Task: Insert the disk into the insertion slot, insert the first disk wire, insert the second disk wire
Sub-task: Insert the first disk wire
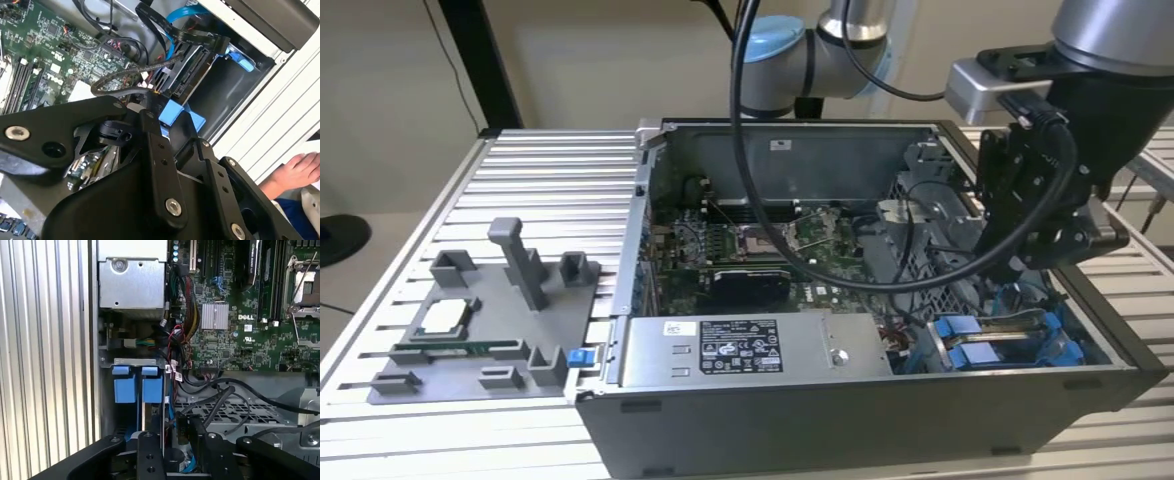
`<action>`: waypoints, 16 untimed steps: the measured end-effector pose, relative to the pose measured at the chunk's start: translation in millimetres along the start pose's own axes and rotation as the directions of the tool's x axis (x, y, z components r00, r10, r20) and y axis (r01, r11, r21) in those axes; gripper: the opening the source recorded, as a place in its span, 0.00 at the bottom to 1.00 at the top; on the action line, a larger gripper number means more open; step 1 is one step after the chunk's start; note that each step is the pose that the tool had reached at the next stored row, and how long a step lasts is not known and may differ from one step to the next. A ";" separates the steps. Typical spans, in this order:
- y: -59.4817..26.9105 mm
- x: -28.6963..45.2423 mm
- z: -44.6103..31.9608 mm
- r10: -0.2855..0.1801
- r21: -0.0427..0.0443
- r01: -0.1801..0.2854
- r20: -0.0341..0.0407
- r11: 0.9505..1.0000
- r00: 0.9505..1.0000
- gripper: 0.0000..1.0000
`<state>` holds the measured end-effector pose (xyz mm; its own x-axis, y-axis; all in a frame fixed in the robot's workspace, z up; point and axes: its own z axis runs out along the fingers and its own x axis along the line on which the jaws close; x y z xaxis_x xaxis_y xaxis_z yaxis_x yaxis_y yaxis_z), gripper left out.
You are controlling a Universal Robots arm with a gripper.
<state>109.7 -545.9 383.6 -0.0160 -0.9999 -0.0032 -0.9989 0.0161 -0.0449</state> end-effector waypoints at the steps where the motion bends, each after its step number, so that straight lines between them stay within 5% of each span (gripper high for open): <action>1: 0.0 0.0 0.1 0.004 0.000 -0.004 0.000 1.000 1.000 1.00; 16: 0.3 0.0 1.3 0.024 0.000 -0.024 0.010 1.000 1.000 1.00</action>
<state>109.5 -545.9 382.3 -0.0391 -0.9991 -0.0141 -0.9982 0.0397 -0.0446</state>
